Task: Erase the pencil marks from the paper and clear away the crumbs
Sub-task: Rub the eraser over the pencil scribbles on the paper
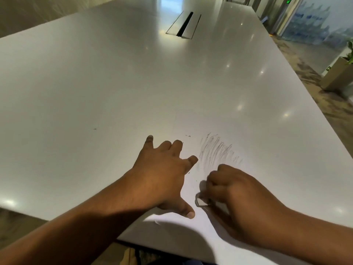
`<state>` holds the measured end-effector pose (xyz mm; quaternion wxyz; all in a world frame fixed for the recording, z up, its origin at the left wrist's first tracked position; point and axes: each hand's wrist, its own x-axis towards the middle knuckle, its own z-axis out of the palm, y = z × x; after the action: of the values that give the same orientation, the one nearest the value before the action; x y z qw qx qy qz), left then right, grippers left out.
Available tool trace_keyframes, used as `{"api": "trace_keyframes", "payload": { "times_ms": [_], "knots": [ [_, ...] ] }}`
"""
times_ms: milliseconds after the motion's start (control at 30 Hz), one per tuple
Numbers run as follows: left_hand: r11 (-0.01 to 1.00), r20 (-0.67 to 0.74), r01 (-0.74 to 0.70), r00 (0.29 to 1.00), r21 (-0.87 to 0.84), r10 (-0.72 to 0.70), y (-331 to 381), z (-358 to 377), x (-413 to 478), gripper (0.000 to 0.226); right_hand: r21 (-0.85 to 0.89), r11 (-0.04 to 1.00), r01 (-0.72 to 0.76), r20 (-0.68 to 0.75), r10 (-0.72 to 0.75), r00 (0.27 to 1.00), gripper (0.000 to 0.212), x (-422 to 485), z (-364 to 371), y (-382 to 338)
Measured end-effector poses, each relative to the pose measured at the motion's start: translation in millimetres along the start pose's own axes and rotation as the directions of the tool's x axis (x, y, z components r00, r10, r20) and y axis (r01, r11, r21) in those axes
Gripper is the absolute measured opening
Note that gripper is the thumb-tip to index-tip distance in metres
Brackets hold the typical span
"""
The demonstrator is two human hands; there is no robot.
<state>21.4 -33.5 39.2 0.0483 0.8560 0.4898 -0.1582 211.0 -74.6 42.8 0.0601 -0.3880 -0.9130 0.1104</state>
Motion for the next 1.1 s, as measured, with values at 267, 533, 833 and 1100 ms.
{"api": "trace_keyframes", "payload": {
  "times_ms": [267,533,833,1100],
  "knots": [
    [0.999,0.000,-0.003,1.000,-0.037,0.003,-3,5,-1,0.115,-0.035,0.996,-0.079,-0.058,0.077,0.995,0.013,-2,0,6],
    [0.999,0.005,-0.003,1.000,-0.041,0.003,-4,7,2,0.116,-0.034,0.995,-0.095,-0.064,0.093,0.994,0.013,4,3,0],
    [0.999,-0.004,-0.010,1.000,-0.036,0.010,-5,8,1,0.116,-0.070,0.991,-0.113,-0.093,0.106,0.990,0.018,11,7,0],
    [0.999,-0.022,-0.026,0.999,-0.043,0.025,-8,8,1,0.114,-0.067,0.995,-0.072,-0.091,0.066,0.994,0.013,25,11,-6]
  ]
}}
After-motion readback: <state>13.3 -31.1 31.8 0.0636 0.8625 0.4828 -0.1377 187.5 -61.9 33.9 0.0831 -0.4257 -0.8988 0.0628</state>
